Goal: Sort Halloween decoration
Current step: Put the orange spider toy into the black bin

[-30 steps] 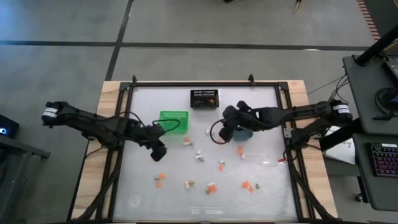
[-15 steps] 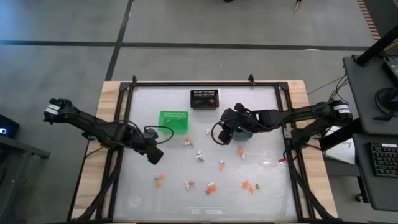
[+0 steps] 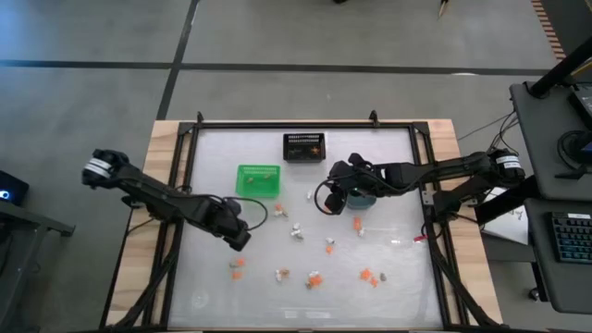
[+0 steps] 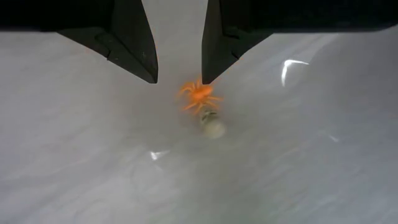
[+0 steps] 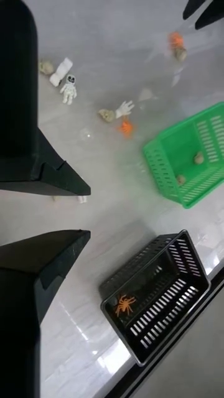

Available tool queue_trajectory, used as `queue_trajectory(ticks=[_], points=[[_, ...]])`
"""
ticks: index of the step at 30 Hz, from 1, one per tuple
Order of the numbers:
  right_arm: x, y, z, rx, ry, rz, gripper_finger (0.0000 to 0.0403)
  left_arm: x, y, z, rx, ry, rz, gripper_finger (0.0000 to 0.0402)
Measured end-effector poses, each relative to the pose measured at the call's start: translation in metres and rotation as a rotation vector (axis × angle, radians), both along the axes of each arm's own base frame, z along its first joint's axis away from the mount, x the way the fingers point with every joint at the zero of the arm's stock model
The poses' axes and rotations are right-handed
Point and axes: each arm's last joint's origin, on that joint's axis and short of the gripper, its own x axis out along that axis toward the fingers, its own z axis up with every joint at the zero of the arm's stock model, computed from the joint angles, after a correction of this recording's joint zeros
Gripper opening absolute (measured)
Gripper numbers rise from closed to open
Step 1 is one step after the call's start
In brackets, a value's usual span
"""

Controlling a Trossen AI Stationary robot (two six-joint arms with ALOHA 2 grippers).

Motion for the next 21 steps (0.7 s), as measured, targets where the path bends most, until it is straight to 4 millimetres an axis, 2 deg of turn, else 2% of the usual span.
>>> queue_trajectory(ticks=[4, 10, 18, 21], points=[[0.000, 0.001, 0.000, 0.018, -0.002, 0.018, 0.0087, 0.005, -0.005, -0.002, -0.002, 0.031, -0.016, 0.0107], [0.001, 0.001, 0.000, 0.017, -0.004, 0.020, 0.0090, 0.010, -0.031, 0.003, -0.013, 0.023, -0.187, 0.0118], [0.001, 0.001, 0.000, 0.033, -0.006, 0.038, 0.0086, 0.014, -0.069, 0.013, 0.132, -0.073, -0.590, 0.0165], [0.001, 0.003, 0.000, 0.052, -0.006, 0.061, 0.0087, 0.012, -0.083, 0.011, 0.152, -0.132, -0.728, 0.0172]])
